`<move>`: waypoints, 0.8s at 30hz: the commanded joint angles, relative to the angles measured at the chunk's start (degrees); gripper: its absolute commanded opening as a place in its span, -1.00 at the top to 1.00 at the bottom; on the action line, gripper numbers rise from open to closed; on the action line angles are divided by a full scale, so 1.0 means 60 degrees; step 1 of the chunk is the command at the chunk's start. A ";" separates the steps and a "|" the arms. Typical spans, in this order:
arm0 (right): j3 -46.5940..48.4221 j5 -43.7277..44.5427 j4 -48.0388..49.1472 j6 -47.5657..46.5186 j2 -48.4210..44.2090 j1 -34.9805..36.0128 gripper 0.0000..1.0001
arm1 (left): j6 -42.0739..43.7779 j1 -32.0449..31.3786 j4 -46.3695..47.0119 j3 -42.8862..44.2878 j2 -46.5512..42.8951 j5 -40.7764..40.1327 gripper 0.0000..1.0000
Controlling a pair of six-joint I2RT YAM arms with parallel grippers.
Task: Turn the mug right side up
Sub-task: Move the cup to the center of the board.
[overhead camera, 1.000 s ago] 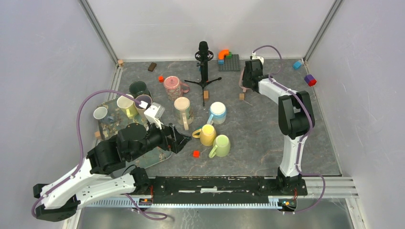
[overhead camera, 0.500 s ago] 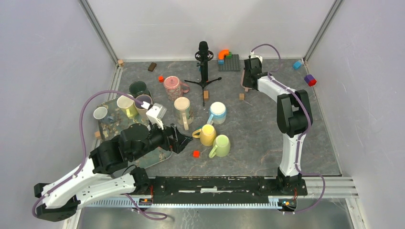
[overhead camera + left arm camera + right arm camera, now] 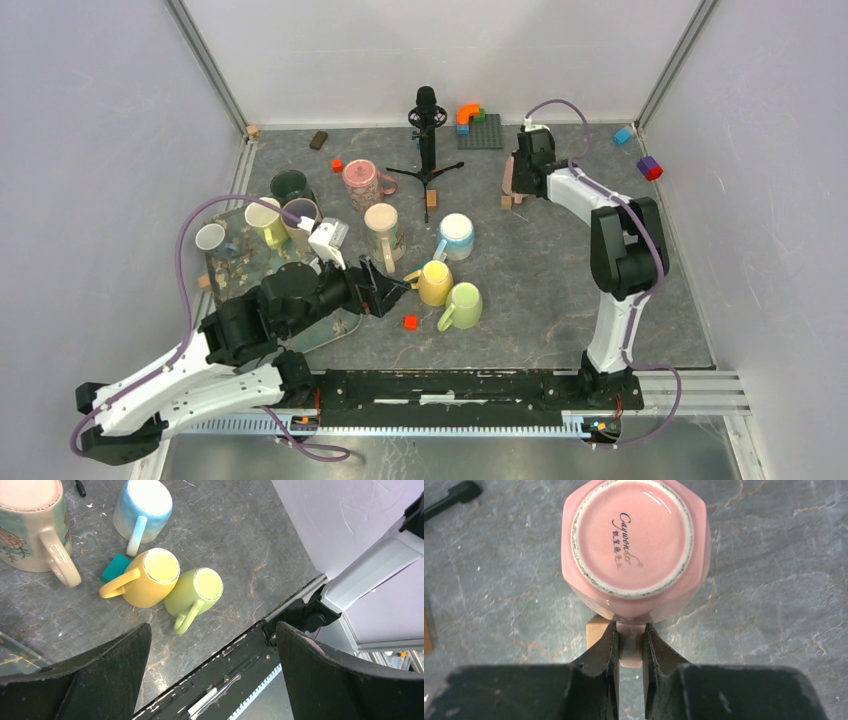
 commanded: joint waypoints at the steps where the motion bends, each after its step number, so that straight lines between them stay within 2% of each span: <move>1: -0.0527 -0.0681 0.1115 -0.0072 -0.1316 0.0005 1.00 | -0.0663 -0.0040 0.0982 -0.0116 0.0281 0.0059 -0.99; 15: -0.3613 -0.0263 0.1297 -0.0144 -0.3393 0.0034 1.00 | -0.0700 -0.0046 0.1552 -0.0289 0.0763 0.0623 -0.99; 24: -0.4426 0.0267 0.1016 -0.0270 -0.3868 0.0095 0.44 | -0.0818 -0.0051 0.1842 -0.0448 0.0912 0.0889 -0.99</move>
